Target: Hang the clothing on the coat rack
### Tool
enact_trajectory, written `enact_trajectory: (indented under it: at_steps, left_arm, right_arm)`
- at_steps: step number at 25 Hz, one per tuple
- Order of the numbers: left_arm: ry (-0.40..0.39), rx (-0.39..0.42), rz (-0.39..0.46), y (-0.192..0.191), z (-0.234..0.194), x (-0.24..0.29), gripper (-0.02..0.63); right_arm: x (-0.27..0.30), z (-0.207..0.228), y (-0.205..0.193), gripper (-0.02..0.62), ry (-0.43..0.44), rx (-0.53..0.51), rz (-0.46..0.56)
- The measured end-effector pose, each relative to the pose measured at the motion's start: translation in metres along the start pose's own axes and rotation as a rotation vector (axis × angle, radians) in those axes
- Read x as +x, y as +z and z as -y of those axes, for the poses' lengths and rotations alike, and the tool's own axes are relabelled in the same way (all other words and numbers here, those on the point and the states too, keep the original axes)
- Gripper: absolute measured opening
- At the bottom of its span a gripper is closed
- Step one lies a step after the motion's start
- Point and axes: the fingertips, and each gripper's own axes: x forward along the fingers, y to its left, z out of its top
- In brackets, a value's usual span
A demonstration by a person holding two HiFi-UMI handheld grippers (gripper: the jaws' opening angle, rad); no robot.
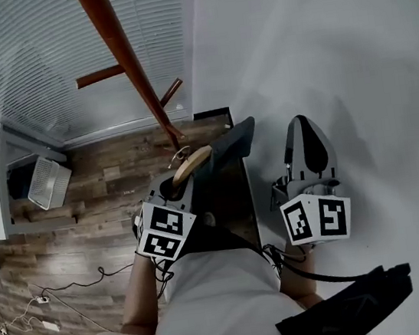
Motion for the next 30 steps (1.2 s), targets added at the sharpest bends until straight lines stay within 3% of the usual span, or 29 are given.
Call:
enact_trajectory:
  at_steps: [15, 30]
  left_arm:
    - [-0.15, -0.055, -0.05, -0.042, -0.004, 0.07, 0.038]
    - [-0.225, -0.147, -0.1, -0.079, -0.008, 0.101, 0.038]
  right_arm:
    - [-0.002, 0.027, 0.009, 0.021, -0.127, -0.012, 0.04]
    - [0.004, 0.024, 0.009, 0.021, -0.14, -0.02, 0.009]
